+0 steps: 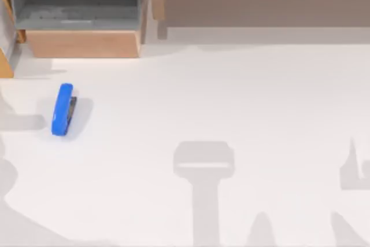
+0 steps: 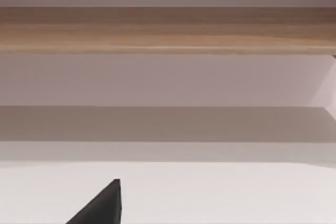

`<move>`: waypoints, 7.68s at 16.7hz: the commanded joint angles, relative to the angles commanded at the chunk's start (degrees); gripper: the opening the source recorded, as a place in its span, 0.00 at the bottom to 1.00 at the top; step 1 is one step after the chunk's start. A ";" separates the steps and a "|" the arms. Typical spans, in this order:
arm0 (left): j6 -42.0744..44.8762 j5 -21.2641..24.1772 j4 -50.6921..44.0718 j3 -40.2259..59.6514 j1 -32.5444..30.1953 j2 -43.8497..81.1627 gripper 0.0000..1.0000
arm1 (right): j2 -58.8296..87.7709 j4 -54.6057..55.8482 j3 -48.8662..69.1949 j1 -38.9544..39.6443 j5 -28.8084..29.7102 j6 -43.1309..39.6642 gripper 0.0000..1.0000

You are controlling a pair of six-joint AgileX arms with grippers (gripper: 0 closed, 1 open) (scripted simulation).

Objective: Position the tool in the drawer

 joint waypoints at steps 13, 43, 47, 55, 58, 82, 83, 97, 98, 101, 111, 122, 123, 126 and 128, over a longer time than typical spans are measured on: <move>0.55 5.98 7.65 -12.40 5.94 -5.34 0.00 | 0.00 0.00 0.00 0.00 0.00 0.00 1.00; 0.67 9.87 11.30 -19.76 9.81 -7.84 1.00 | 0.00 0.00 0.00 0.00 0.00 0.00 1.00; 0.80 11.85 12.79 -22.23 11.84 -8.75 1.00 | 0.00 0.00 0.00 0.00 0.00 0.00 1.00; -0.34 13.29 11.73 -24.09 10.70 -10.44 1.00 | 0.00 0.00 0.00 0.00 0.00 0.00 1.00; -5.03 15.13 5.08 -25.50 3.96 -15.27 1.00 | 0.00 0.00 0.00 0.00 0.00 0.00 1.00; -91.71 -30.24 -134.97 44.59 -38.82 -4.84 1.00 | 0.00 0.00 0.00 0.00 0.00 0.00 1.00; -93.28 -30.98 -136.77 45.53 -38.37 -4.72 1.00 | 0.00 0.00 0.00 0.00 0.00 0.00 1.00; -94.78 -31.59 -127.31 39.65 -37.74 -0.73 1.00 | 0.00 0.00 0.00 0.00 0.00 0.00 1.00; -94.75 -31.59 -125.89 38.69 -37.72 -0.06 1.00 | 0.00 0.00 0.00 0.00 0.00 0.00 1.00; -94.73 -31.58 -124.90 37.99 -37.71 0.53 1.00 | 0.00 0.00 0.00 0.00 0.00 0.00 1.00; -94.73 -31.58 -124.90 37.99 -37.71 0.53 0.40 | 0.00 0.00 0.00 0.00 0.00 0.00 1.00; -94.73 -31.58 -124.90 37.99 -37.71 0.53 0.00 | 0.00 0.00 0.00 0.00 0.00 0.00 1.00; -94.73 -31.58 -124.90 37.99 -37.71 0.53 0.00 | 0.00 0.00 0.00 0.00 0.00 0.00 1.00; -94.74 -31.49 -125.38 38.39 -37.83 -0.38 0.00 | 0.00 0.00 0.00 0.00 0.00 0.00 1.00; -94.75 -31.50 -127.18 39.42 -37.85 -1.04 0.00 | 0.00 0.00 0.00 0.00 0.00 0.00 1.00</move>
